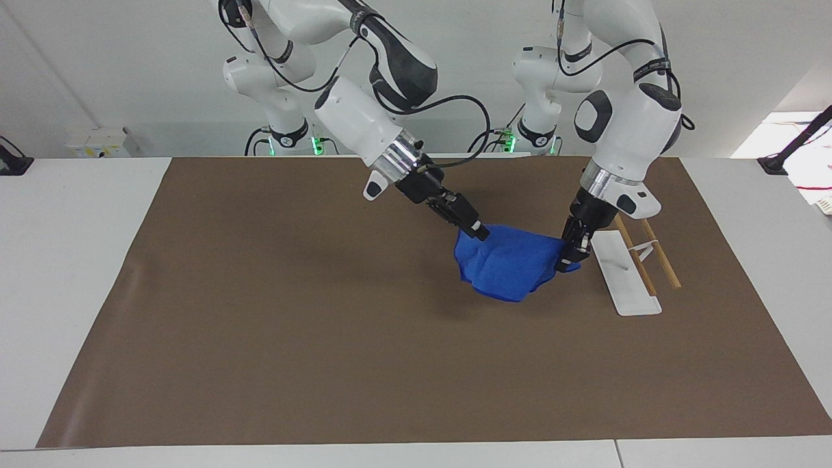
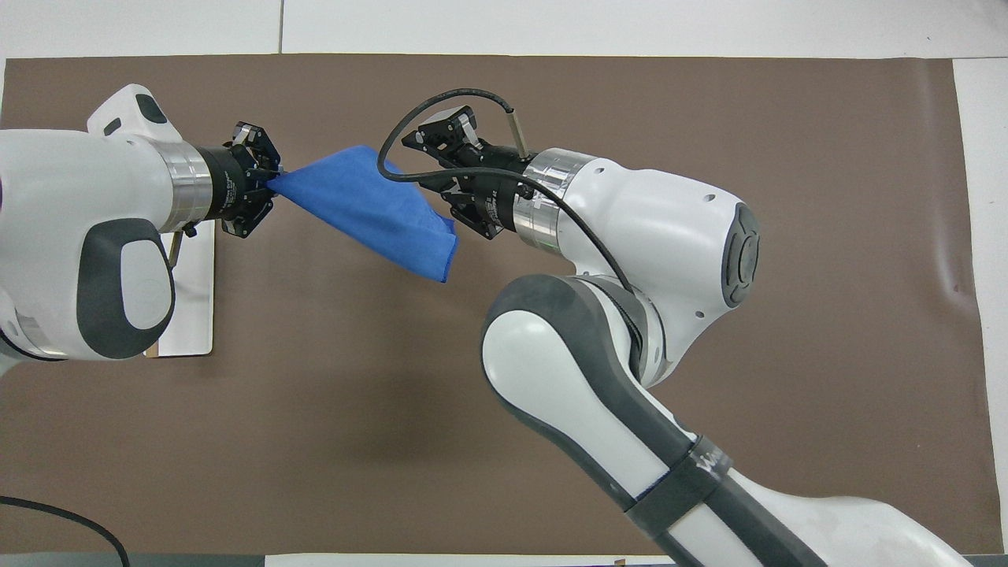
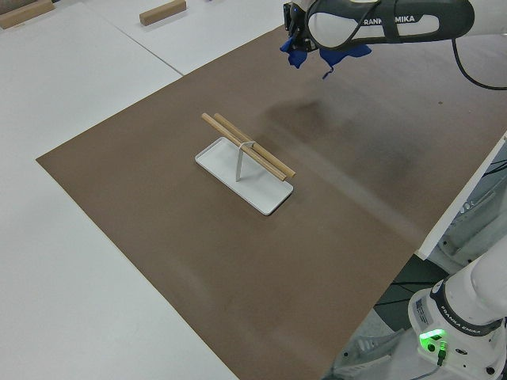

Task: Right arm passes towel to left arm to hang
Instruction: 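Grasp the towel with the left gripper while the right gripper releases, then carry the towel over the rack while the right gripper withdraws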

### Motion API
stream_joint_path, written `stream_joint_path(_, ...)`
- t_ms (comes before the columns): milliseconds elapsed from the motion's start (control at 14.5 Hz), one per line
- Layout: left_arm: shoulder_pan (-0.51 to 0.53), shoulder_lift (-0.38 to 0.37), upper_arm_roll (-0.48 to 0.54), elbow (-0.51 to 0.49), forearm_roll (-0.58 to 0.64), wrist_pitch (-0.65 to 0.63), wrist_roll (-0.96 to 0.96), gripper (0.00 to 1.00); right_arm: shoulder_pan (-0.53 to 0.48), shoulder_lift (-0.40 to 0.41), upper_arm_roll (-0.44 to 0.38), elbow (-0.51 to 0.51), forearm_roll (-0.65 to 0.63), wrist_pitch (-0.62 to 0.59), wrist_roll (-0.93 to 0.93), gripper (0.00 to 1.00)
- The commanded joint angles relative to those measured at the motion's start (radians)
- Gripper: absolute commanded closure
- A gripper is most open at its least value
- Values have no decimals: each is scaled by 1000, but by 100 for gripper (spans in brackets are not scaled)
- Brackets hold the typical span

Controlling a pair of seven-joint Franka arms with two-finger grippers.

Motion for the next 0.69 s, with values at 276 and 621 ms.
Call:
stream_joint_path(276, 87, -15, 12, 50, 200, -9, 35, 100, -225, -34, 7, -66, -500, -221, -199, 0)
stream_joint_path(621, 178, -125, 13, -56, 223, -34, 11, 100, -384, -127, 7, -59, -823, -608, -490, 0)
